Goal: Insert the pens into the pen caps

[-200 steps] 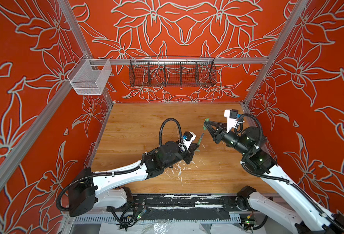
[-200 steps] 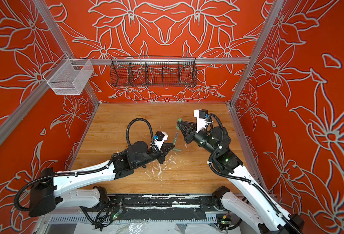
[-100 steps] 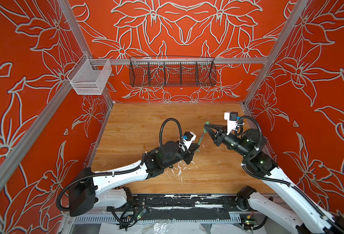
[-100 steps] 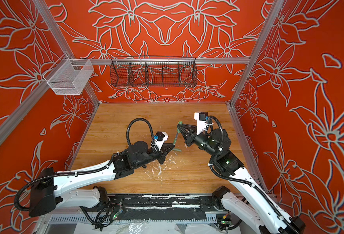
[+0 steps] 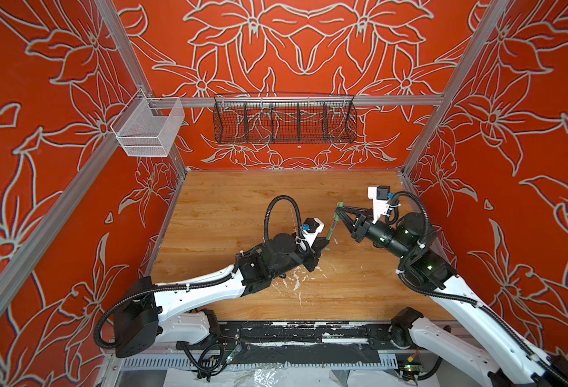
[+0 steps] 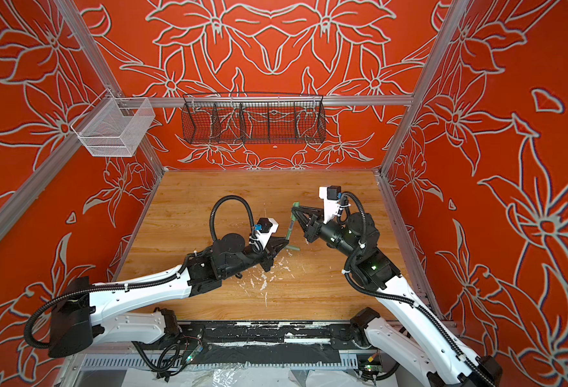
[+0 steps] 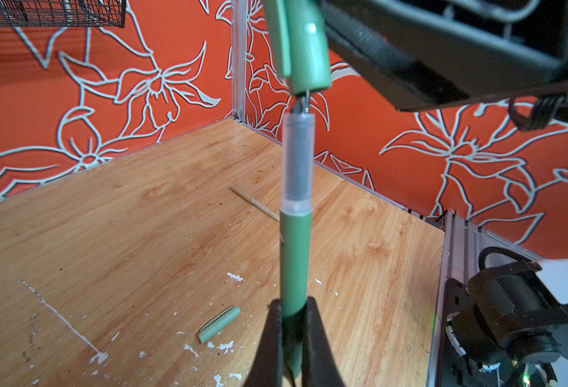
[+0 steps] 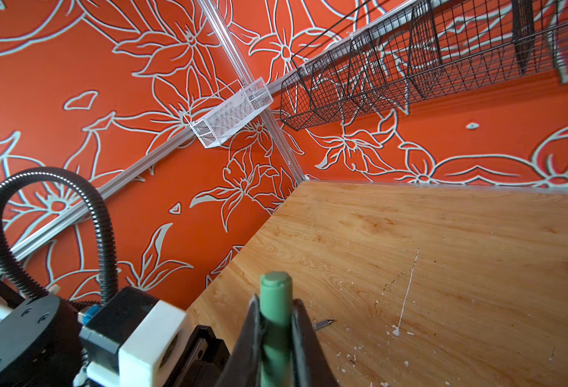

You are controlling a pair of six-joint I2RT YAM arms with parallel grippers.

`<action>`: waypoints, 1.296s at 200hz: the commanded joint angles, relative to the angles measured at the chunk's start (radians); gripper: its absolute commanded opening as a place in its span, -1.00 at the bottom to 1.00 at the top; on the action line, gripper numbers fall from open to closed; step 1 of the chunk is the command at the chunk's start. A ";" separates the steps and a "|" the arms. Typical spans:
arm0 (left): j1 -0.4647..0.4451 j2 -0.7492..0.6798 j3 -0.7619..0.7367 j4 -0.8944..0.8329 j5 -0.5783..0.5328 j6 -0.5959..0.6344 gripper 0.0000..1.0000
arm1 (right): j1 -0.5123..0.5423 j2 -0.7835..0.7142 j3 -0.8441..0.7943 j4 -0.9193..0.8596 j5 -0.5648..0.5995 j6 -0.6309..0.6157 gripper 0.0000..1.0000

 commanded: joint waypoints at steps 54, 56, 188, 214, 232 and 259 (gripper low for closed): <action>-0.004 -0.009 0.027 0.016 -0.019 0.010 -1.00 | 0.009 -0.005 -0.044 0.047 -0.029 0.048 -1.00; -0.004 -0.008 0.027 0.015 -0.019 0.010 -1.00 | 0.009 -0.005 -0.045 0.050 -0.027 0.049 -1.00; -0.002 0.034 0.065 -0.006 -0.006 0.013 -1.00 | 0.019 -0.027 -0.093 0.114 0.022 0.082 -1.00; -0.002 0.039 0.069 -0.011 -0.010 0.012 -1.00 | 0.019 -0.025 -0.079 0.111 0.018 0.075 -1.00; -0.002 0.034 0.064 -0.008 -0.017 0.012 -1.00 | 0.019 -0.024 -0.060 0.080 0.007 0.051 -1.00; -0.002 0.018 0.053 -0.006 -0.022 0.015 -1.00 | 0.019 -0.029 -0.036 0.001 0.005 -0.011 -1.00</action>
